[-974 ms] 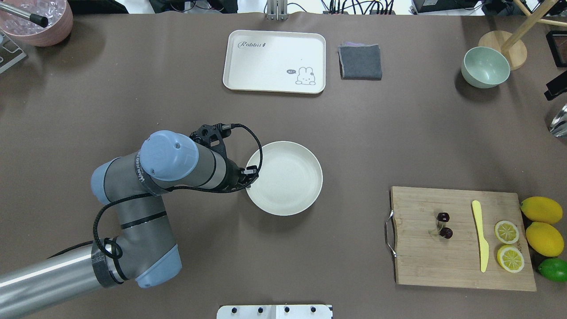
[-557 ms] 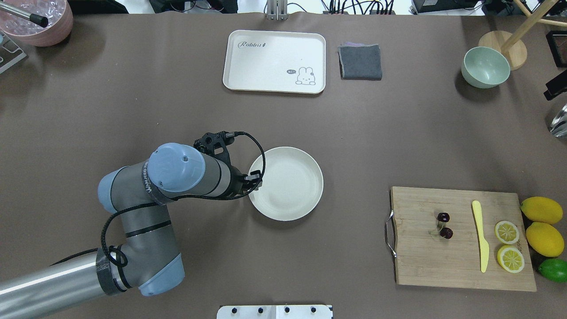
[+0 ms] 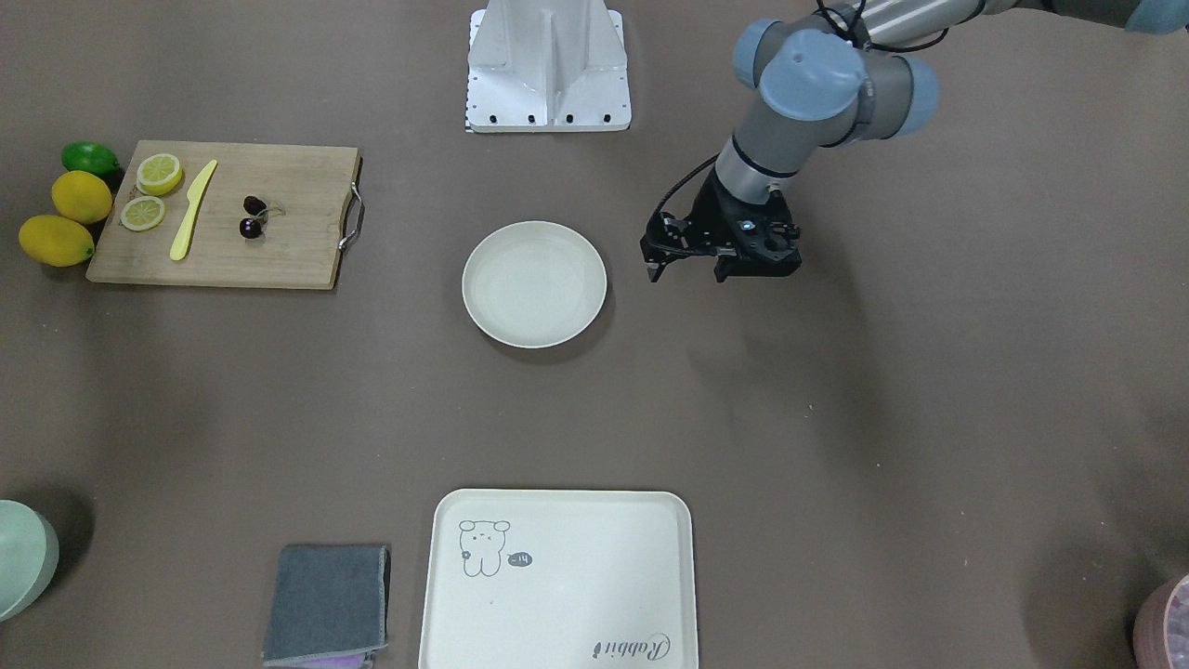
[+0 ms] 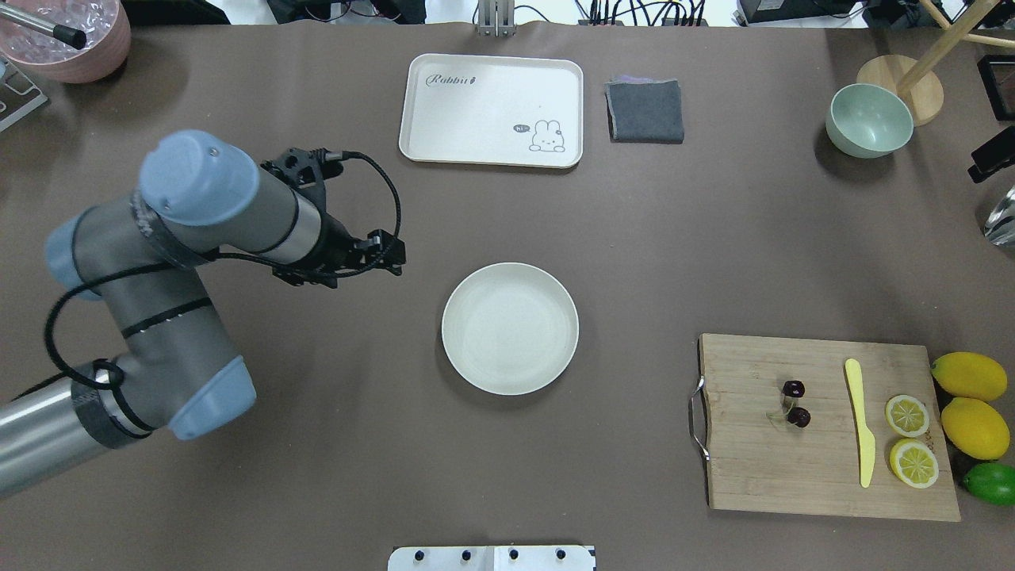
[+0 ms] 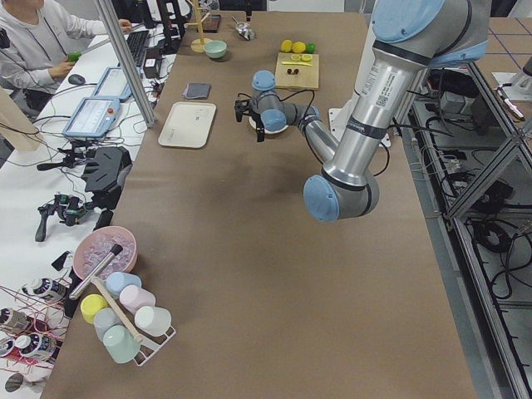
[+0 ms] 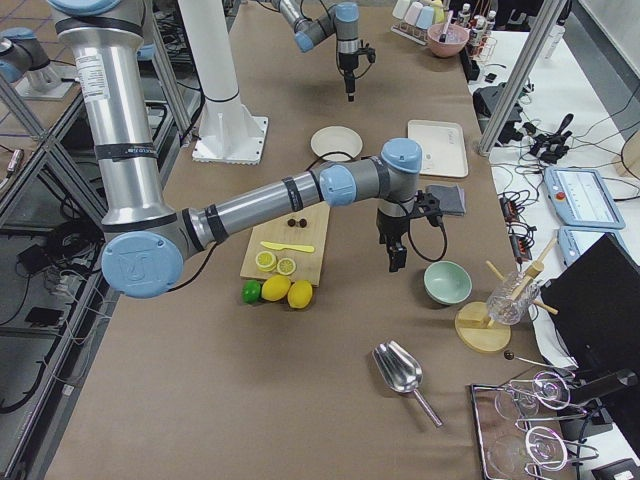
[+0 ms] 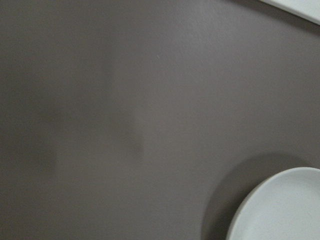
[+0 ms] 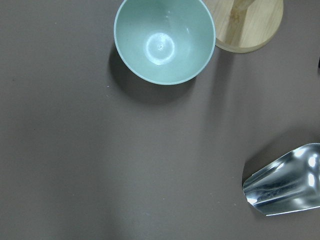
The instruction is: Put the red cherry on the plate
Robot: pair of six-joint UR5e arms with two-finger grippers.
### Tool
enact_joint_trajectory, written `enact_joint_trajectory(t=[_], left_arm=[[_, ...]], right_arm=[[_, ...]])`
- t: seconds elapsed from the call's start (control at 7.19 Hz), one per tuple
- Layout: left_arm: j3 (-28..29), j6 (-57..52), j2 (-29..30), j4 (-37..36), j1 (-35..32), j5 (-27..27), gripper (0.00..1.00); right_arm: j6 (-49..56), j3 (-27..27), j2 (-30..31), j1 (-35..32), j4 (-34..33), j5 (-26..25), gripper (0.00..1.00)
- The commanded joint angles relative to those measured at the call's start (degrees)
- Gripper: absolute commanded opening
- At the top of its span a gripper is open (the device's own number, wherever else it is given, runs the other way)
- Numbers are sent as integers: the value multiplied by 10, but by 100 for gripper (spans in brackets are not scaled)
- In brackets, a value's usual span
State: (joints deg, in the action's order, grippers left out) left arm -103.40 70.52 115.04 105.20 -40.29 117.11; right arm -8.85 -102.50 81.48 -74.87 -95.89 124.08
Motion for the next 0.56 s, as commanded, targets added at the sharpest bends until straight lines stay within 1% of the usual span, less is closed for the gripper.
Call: enact_joint_trajectory(t=[0.0,0.14,0.28,0.42], left_arm=[[-26,-215,-90,-38,-139,104,98],[-22,-318,-142,-40,-210,148,98],[-19,-415,-200,-49,-265,151,98],[15,-527,-233,-51,-333,153,98]], right_arm=[[1,0,0,1,0,1,100],[1,-2,0,1,0,1,100],[0,-1,-1,1,0,0,100],[-1,0,-1,1,-1,0,100]])
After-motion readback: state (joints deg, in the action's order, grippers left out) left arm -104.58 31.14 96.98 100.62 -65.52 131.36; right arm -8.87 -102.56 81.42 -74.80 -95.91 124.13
